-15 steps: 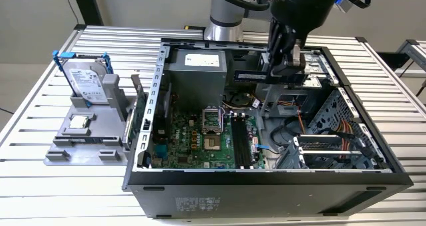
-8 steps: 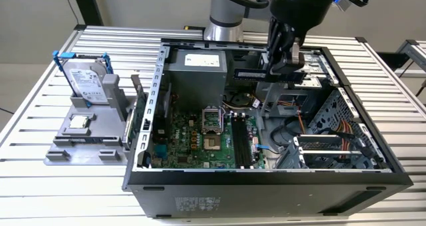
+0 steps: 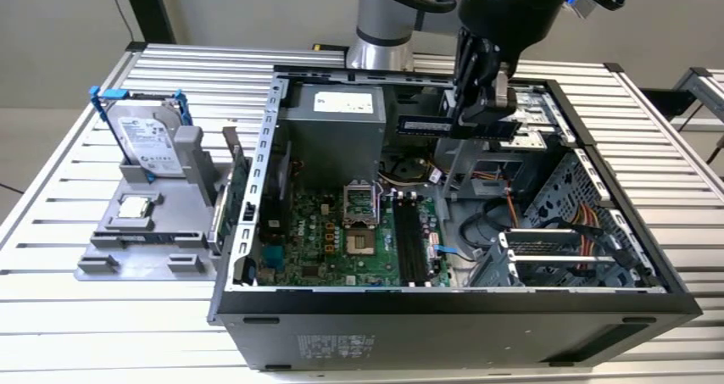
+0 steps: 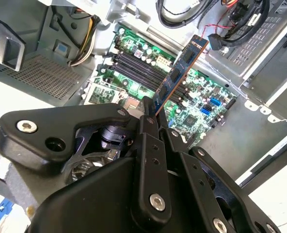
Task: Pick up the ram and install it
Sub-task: 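Insert the ram into the slot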
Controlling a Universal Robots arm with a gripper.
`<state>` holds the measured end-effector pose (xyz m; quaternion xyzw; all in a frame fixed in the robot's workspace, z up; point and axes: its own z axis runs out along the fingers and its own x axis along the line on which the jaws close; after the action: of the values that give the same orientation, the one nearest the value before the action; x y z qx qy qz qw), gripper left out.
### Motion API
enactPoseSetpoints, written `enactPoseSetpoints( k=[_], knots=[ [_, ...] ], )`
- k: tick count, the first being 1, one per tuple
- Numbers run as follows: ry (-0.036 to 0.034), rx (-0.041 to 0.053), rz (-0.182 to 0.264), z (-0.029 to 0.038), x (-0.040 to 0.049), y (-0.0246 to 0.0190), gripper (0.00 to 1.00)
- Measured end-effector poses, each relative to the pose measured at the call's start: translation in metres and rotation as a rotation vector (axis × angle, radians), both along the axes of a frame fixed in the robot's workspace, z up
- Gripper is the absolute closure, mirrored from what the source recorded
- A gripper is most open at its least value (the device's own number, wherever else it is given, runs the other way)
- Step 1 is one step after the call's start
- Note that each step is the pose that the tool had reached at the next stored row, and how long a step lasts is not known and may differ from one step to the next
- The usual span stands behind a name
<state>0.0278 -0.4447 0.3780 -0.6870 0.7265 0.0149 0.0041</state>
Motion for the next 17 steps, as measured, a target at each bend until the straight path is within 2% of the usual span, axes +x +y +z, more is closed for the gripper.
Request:
enactPoseSetpoints(
  k=[12, 17],
  knots=[
    [0.0000, 0.0000, -0.015, 0.0000, 0.0000, 0.0002, 1.00],
    [0.0000, -0.0001, -0.056, 0.0000, 0.0000, 0.0002, 1.00]
  ],
)
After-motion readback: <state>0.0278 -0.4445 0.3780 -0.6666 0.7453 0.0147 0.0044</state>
